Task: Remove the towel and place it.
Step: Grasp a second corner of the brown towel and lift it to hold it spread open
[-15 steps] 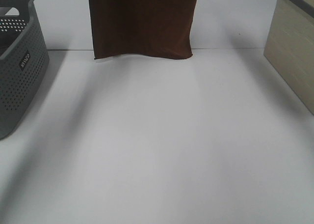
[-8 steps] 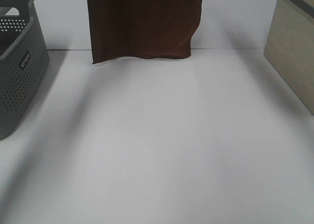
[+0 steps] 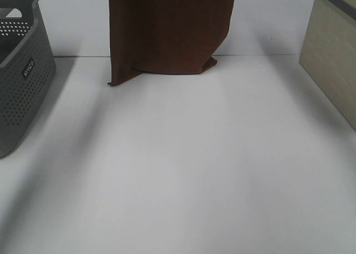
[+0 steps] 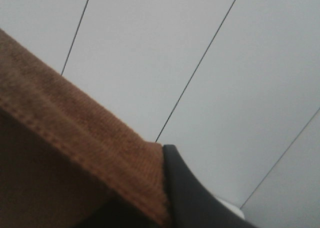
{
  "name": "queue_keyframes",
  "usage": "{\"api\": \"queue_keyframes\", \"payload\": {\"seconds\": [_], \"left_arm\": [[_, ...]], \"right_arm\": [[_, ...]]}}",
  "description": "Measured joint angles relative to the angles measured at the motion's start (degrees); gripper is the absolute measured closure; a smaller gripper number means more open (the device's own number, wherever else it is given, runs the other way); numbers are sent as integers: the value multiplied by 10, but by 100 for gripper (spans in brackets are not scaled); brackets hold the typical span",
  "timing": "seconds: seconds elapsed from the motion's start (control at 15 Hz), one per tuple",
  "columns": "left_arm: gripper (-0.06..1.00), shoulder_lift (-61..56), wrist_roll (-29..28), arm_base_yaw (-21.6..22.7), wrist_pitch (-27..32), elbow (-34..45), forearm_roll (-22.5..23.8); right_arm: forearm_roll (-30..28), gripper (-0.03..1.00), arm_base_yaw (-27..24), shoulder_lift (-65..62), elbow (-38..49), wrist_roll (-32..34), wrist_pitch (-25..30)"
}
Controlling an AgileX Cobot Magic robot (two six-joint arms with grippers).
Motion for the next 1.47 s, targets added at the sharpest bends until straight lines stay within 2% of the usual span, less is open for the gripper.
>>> {"api": "queue_keyframes", "payload": {"seconds": [0.2, 0.33, 0.47, 0.6, 0.67, 0.73, 0.8, 0.87, 0.93, 1.0, 1.07, 1.13, 1.2, 1.27, 1.33, 1.47], "left_arm": [[94, 0, -198, -11, 58, 0, 135], [94, 0, -300, -30, 117, 0, 193], [94, 0, -332, -49, 164, 0, 198], [94, 0, -337, -73, 207, 0, 146], [94, 0, -325, -83, 244, 0, 100], [94, -1, -228, -92, 348, 0, -42], [94, -3, -139, -92, 398, 0, -116], [94, -6, -56, -92, 454, 0, -182], [94, -9, -13, -92, 482, 0, -213], [94, -15, 53, -92, 531, 0, -260], [94, -26, 103, -92, 578, 0, -284], [94, -40, 128, -92, 625, 0, -296], [94, -60, 142, -92, 676, 0, -297], [94, -72, 146, -92, 701, 0, -296], [94, -119, 154, -92, 788, -2, -290], [94, -156, 163, -93, 836, -3, -280]], "right_arm": [[81, 96, 0, -5, 0, -18, 110], [136, 96, 0, -25, 0, -41, 200], [152, 96, 0, -45, 0, -46, 252], [155, 96, 0, -62, -3, -55, 295], [155, 96, 0, -67, -3, -60, 314], [158, 96, 0, -67, -3, -61, 350], [164, 96, 0, -67, -3, -61, 362], [171, 96, 0, -67, -3, -61, 371], [175, 96, 0, -67, -3, -61, 376], [181, 96, 0, -68, -3, -61, 390], [188, 96, 0, -69, -3, -61, 406], [197, 96, 0, -74, -3, -61, 423], [202, 96, 0, -82, -3, -61, 441], [204, 96, 0, -87, -3, -61, 449], [219, 96, 0, -112, -3, -61, 485], [235, 96, 0, -128, -3, -61, 508]]}}
